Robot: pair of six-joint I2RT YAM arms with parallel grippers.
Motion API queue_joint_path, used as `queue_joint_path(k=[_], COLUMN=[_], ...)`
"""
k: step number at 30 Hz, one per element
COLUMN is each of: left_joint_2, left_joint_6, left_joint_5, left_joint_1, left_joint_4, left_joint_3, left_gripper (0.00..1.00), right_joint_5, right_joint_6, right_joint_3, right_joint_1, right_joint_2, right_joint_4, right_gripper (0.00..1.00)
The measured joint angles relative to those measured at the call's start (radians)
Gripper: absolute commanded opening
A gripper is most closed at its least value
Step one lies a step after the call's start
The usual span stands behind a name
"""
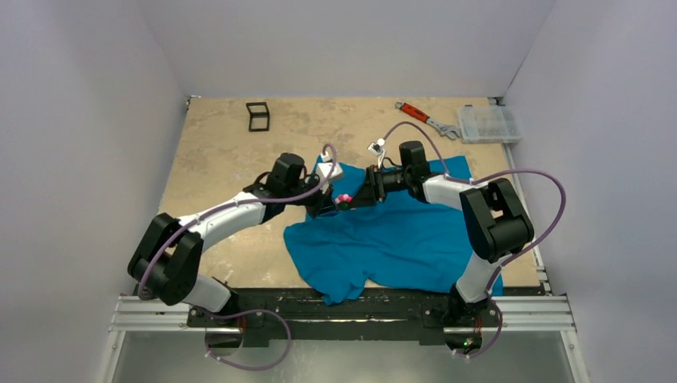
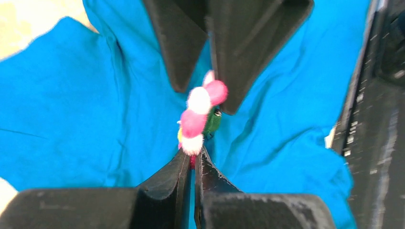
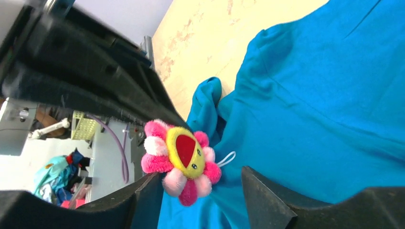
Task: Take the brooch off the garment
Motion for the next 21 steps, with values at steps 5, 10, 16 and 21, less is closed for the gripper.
queue_joint_path(k=[5,10,16,21], left_joint_2=[-0.055,-0.057,-0.098,-0.148], left_joint_6=[0.251,0.418,0.585,0.768], left_joint_5=[-0.249,-0.424,-0.557,-0.615], left_joint_1=[-0.145,-0.235,-0.263,-0.369], left_joint_4=[-0.048,-0.074,-0.004,0.167], left_joint_3=[0.001,-0.003,-0.095,-0.241], left_gripper=[0.0,0.0,0.0,0.0], right_joint_5=[0.007,-0.003,-0.028,-0.031], right_joint_6=[-0.18,-0.444,-0.671,-0.565], right_joint_3=[0.12,0.214,0.271,0.27], right_joint_1=[-0.008,-0.015,-0.03,-0.033], right_joint_2=[-0.008,-0.008,-0.001,0.051], right_joint_4=[-0.295,-0.626,-0.933,-0.85], right_gripper=[0.87,0.99,0.91,0.82])
